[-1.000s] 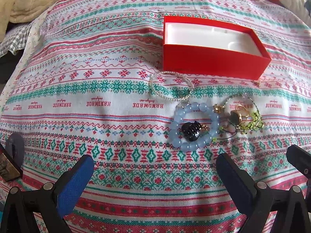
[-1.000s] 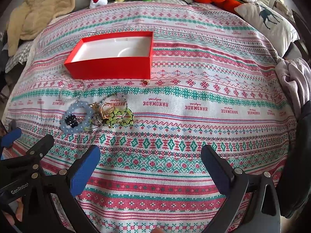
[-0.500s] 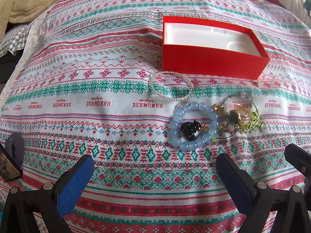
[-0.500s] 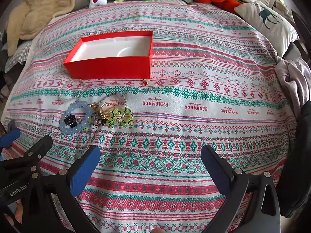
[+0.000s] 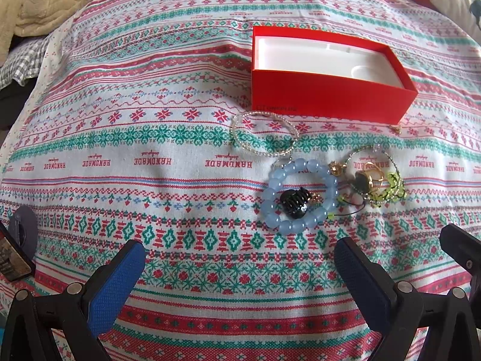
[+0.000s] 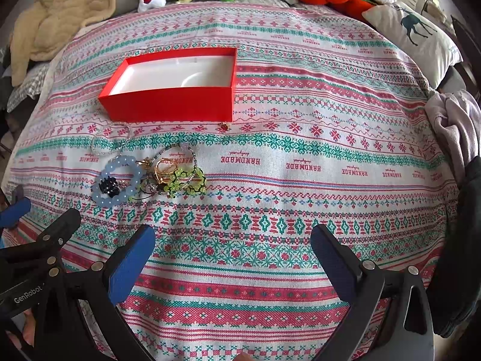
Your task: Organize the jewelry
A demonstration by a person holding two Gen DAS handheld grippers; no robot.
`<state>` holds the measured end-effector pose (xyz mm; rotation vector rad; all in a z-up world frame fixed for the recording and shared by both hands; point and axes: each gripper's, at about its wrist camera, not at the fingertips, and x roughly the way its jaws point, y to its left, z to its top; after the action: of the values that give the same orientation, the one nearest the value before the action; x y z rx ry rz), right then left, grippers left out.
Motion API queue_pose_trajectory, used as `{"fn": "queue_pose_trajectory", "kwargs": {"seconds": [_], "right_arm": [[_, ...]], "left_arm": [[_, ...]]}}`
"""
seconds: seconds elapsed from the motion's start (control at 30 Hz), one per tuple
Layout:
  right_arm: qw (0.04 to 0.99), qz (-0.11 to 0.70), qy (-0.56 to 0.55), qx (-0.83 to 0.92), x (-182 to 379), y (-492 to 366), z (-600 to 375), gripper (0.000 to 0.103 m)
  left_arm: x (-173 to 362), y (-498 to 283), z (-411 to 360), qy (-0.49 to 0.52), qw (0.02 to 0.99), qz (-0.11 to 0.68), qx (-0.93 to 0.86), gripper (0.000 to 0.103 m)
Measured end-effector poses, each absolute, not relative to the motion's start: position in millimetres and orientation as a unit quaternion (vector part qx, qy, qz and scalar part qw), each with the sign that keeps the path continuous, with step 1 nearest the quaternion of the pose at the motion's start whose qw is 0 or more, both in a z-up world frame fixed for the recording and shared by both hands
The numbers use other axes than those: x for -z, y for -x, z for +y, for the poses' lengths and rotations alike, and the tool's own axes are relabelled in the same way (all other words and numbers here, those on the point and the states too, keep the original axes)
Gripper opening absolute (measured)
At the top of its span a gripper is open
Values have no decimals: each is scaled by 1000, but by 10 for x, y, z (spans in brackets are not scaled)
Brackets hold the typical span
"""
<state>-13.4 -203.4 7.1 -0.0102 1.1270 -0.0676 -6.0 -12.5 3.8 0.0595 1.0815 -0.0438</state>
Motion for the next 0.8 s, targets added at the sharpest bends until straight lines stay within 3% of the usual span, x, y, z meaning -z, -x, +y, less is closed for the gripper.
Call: {"fn": "queue_pose_trajectory", "kwargs": {"seconds": [0.8], "right_arm": [[847,531,15,32,-110,142,-2023,103]], "left_arm": [[-38,32,-93,-22,858,513,22,103]]}}
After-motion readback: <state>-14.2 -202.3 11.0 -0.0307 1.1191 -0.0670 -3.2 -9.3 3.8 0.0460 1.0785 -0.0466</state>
